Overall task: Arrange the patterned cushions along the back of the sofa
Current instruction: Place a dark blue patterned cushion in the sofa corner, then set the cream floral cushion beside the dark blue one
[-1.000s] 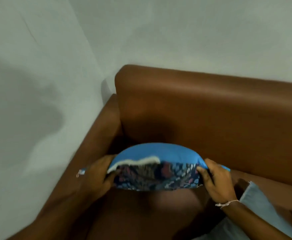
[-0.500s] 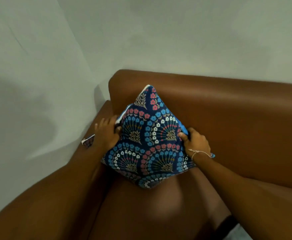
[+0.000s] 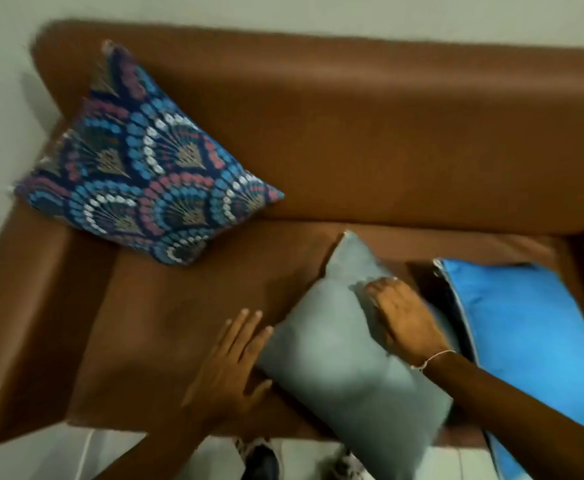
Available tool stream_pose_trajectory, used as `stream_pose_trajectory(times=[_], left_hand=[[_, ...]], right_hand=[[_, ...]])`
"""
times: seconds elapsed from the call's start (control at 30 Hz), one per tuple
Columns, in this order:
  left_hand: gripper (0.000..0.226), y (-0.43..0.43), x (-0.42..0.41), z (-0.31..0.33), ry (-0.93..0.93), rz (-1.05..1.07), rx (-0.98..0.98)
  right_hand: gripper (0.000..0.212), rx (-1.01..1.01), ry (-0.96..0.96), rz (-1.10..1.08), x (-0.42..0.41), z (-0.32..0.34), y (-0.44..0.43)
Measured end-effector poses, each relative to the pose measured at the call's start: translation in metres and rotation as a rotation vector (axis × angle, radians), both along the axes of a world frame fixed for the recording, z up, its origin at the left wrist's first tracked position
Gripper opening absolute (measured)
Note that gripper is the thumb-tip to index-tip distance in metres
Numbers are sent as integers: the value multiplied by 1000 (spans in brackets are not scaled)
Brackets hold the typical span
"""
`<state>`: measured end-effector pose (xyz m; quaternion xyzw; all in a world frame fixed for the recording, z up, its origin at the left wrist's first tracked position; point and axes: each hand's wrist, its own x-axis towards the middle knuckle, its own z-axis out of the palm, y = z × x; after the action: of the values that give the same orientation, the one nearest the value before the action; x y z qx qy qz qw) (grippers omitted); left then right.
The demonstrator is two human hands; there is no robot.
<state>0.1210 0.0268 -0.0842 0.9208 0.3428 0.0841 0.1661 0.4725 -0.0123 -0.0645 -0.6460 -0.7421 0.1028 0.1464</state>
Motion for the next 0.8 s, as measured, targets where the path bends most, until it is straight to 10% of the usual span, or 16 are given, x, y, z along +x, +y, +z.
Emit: stream_pose_trajectory(times=[0.23,0.5,0.8], left_hand=[[124,-108,62,-72,338,-130,-101],[106,-82,120,-96,334,44,-100],[77,-3,108,-24,-81,172,-220]], right_hand=[[98,-287,-251,87,55,-75,-199],[71,-197,-328,6,59,-127,-183],[51,-33,196,-141,62,-31,-144]])
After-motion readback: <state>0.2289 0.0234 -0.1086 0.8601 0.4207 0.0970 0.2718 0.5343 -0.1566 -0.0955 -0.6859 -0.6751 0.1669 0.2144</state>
